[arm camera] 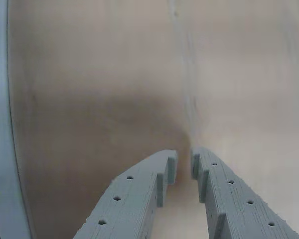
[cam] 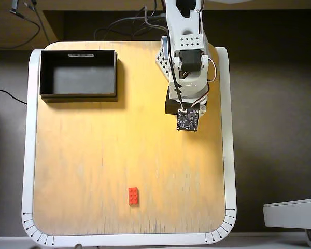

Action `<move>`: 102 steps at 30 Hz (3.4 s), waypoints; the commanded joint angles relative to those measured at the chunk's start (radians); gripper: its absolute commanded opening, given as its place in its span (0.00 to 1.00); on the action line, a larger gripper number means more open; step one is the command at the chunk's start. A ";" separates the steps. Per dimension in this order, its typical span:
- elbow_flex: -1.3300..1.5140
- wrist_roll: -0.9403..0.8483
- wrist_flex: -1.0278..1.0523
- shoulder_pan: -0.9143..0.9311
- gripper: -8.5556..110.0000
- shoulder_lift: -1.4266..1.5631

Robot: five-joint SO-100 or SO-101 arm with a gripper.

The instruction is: Grasp a lego block and put it in the bin.

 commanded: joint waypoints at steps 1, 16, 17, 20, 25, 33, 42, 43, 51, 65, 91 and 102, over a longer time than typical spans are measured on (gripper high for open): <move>0.161 -0.006 0.006 -0.017 0.07 0.091; 0.161 -0.117 0.006 -0.032 0.07 0.089; 0.161 -0.115 0.006 -0.034 0.07 0.089; 0.161 -0.077 0.006 -0.031 0.07 0.077; 0.161 0.179 -0.003 -0.012 0.07 -0.038; 0.112 0.184 -0.239 0.064 0.07 -0.094; -0.258 0.190 -0.434 0.179 0.07 -0.428; -0.316 0.193 -0.434 0.196 0.07 -0.477; -0.733 0.272 -0.434 0.339 0.10 -0.865; -1.261 0.459 -0.210 0.457 0.13 -1.397; -1.689 0.551 -0.258 0.494 0.28 -1.887; -1.717 0.563 -0.394 0.505 0.28 -1.957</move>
